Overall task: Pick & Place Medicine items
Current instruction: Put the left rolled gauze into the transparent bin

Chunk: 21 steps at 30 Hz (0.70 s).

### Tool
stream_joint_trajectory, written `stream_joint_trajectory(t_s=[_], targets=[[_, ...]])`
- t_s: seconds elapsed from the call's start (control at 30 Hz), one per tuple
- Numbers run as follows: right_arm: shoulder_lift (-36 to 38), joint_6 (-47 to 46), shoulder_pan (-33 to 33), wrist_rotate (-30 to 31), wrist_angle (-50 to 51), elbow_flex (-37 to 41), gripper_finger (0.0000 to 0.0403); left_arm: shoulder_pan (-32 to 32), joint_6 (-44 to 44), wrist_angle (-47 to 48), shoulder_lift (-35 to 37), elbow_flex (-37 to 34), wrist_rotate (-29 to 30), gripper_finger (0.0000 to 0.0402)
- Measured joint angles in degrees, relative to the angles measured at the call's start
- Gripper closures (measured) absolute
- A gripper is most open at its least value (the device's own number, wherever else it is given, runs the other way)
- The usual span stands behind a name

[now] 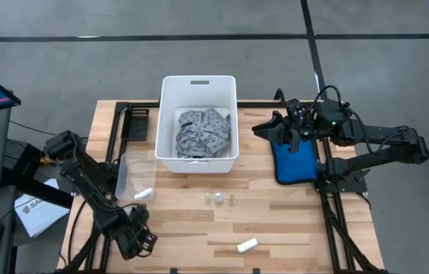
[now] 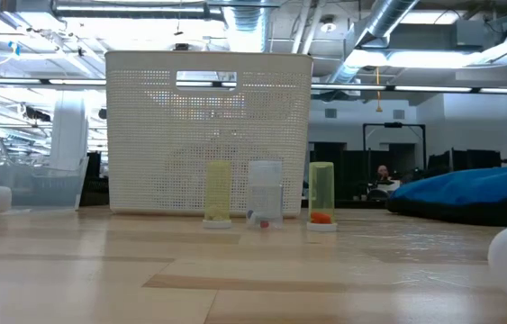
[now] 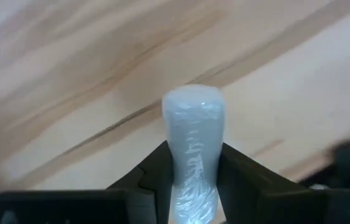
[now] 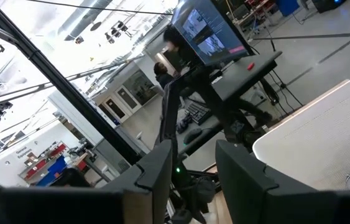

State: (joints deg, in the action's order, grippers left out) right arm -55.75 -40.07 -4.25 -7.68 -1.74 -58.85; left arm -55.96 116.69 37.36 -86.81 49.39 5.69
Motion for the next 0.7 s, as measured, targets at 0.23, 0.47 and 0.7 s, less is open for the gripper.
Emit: stream_joint_trajectory(t_s=[0.23, 0.47, 0.7], targets=[[0.0, 0.2, 0.0, 0.0, -0.2, 0.0, 0.0282, 0.1, -2.6, 0.7, 8.4, 0.0, 17.0, 0.0306], [0.0, 1.1, 0.4, 0.0, -0.5, 0.0, 0.0282, 2.9, -4.0, 7.0, 16.4, 0.0, 31.3, 0.0307], [0.0, 1.5, 0.4, 0.0, -0.5, 0.0, 0.0282, 7.2, -7.2, 16.8, 23.5, 0.1, 32.5, 0.0307]])
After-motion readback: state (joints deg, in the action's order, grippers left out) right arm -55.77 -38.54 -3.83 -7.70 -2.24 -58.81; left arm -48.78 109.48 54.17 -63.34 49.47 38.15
